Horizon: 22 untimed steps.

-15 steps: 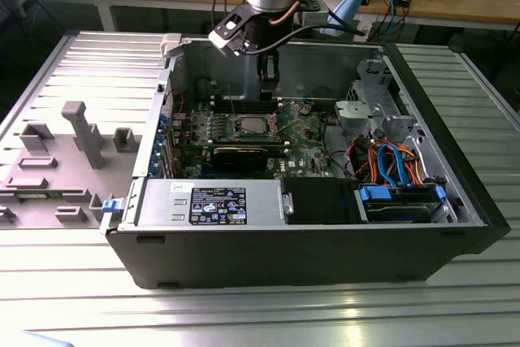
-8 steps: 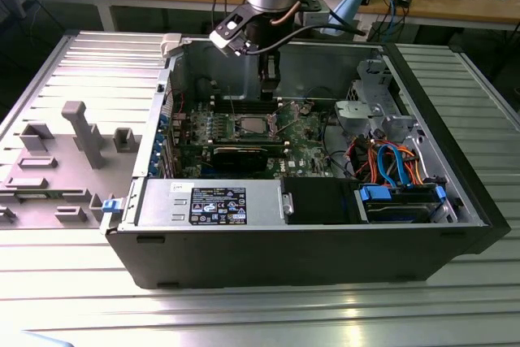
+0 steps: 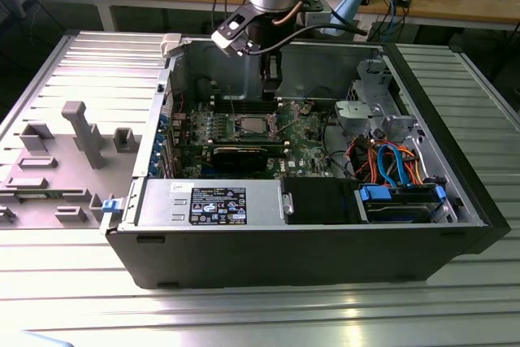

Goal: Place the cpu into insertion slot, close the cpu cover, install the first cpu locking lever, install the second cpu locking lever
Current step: 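Close the cpu cover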

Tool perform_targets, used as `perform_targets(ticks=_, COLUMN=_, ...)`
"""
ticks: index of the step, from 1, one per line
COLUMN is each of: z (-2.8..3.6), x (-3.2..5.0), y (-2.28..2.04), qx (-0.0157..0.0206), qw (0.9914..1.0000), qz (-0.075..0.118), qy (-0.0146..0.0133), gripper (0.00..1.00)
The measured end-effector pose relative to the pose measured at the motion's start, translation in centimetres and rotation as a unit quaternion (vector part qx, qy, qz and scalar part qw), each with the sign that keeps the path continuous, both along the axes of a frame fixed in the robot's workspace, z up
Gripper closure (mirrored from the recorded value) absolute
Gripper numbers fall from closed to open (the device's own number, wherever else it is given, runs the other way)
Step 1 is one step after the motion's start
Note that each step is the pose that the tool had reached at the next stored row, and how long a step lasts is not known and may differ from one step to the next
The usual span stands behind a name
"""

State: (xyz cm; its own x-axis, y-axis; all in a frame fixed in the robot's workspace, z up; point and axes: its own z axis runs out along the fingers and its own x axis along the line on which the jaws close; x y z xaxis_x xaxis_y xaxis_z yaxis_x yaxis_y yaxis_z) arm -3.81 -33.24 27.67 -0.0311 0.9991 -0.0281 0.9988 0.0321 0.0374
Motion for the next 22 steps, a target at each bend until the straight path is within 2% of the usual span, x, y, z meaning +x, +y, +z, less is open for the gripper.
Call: perform_targets(ticks=22, z=0.30, x=0.16, y=0.00, qx=-0.0002, qw=1.00000, qz=0.000, qy=0.0000, gripper=0.89)
